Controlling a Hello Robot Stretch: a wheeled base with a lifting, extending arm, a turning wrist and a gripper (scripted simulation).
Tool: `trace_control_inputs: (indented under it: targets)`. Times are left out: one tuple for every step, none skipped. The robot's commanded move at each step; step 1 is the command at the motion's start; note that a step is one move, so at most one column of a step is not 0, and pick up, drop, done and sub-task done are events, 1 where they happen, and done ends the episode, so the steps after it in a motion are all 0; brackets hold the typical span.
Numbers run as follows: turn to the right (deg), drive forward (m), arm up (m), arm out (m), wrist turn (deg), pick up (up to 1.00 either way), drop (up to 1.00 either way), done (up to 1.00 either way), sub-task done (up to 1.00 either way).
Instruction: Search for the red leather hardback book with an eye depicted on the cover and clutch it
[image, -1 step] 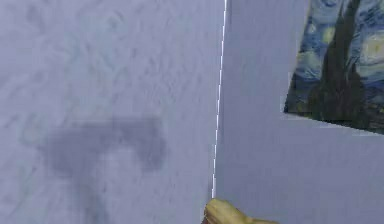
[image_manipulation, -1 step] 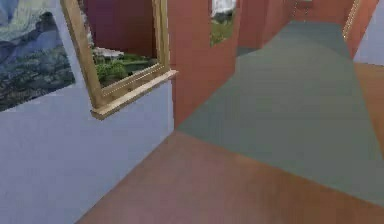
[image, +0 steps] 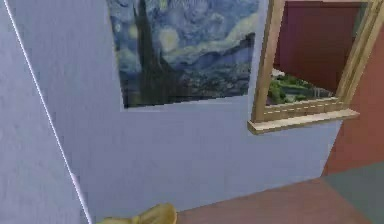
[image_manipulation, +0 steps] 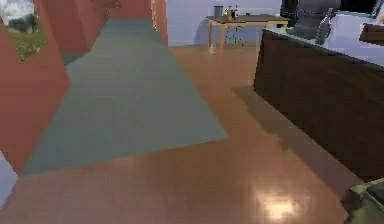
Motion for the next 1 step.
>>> trace_control_inputs:
  targets:
    - [45.0,0.0,0.0,0.0,0.0,0.0,0.0,0.0,0.0]
